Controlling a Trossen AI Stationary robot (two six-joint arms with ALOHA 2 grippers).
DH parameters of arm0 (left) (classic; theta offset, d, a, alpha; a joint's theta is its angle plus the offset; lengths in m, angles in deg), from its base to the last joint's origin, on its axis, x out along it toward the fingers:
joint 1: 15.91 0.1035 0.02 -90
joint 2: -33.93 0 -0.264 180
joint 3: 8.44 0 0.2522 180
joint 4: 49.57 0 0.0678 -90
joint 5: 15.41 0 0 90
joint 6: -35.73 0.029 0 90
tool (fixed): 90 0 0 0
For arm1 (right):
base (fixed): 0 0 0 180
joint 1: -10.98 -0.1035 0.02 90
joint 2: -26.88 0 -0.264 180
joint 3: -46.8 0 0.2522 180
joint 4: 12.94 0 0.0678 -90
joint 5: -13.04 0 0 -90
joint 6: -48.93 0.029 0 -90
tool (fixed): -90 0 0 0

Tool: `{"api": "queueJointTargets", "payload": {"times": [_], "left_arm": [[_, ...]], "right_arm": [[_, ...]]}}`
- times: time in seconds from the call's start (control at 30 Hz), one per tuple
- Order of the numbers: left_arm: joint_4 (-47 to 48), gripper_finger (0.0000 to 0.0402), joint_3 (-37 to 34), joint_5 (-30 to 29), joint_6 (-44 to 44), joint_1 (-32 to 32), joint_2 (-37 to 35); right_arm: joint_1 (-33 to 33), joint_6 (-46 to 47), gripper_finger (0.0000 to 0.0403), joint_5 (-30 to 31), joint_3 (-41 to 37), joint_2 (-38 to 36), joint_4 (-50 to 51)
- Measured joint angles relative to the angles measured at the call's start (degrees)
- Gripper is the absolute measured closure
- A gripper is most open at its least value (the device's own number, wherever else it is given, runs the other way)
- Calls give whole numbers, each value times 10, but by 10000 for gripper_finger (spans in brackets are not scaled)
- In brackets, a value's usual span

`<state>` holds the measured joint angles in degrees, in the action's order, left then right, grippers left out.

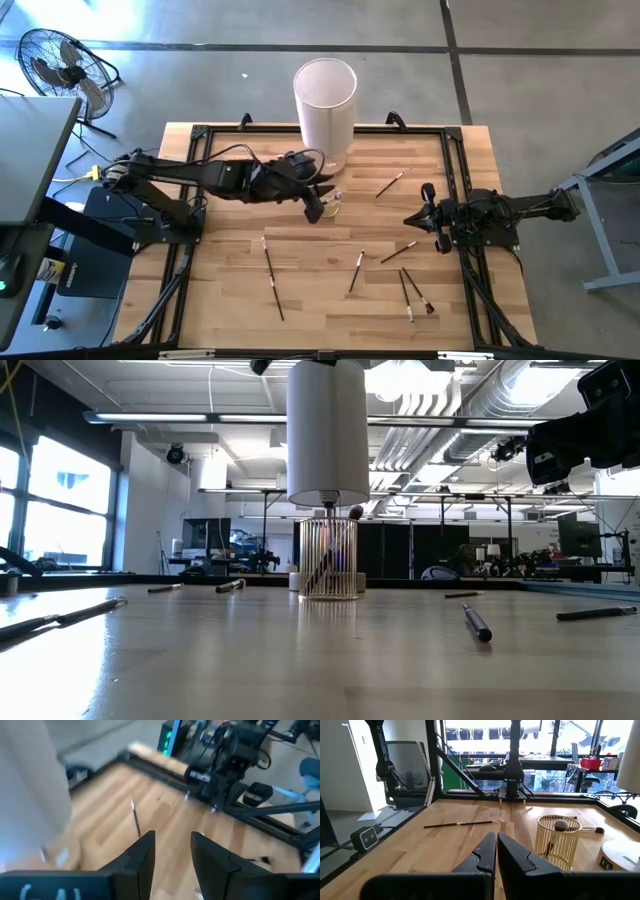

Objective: Put items in baskets/containers
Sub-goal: Put the black liner brush into the gold pen organizer

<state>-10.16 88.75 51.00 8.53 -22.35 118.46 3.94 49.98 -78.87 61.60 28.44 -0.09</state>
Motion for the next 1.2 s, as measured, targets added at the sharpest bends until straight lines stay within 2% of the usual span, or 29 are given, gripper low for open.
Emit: {"api": "queueJointTargets", "payload": {"times": [0.13, 0.27, 0.43, 0.57, 0.7, 0.8, 0.9, 1.0, 1.1, 1.2], "left_arm": [[90, 279, 0, 8, -140, -29, 3], [209, 280, 0, 49, -301, -69, 4], [291, 281, -11, 76, -445, -132, 38], [280, 314, -44, 76, -481, -180, 49], [247, 387, -102, 74, -512, -214, 48], [239, 391, -164, 62, -550, -240, 34], [173, 399, -240, 60, -576, -263, -6], [99, 400, -336, 65, -578, -279, -53], [27, 400, -419, 69, -574, -277, -102], [8, 401, -482, 84, -558, -277, -157]], "right_arm": [[0, 0, 391, 0, 0, 0, 0], [0, 0, 391, 0, 0, 0, -1], [0, 0, 391, 0, 0, 0, -2], [0, 0, 391, 0, 0, 0, -2], [0, 13, 391, 0, 0, 2, 0], [0, 42, 398, 0, 0, 10, 0], [-4, 56, 401, 11, 4, 42, -28], [-15, 43, 402, 65, 44, 108, -40], [-26, 21, 402, 128, 119, 210, -39], [-31, 81, 402, 181, 224, 327, 27]]}}
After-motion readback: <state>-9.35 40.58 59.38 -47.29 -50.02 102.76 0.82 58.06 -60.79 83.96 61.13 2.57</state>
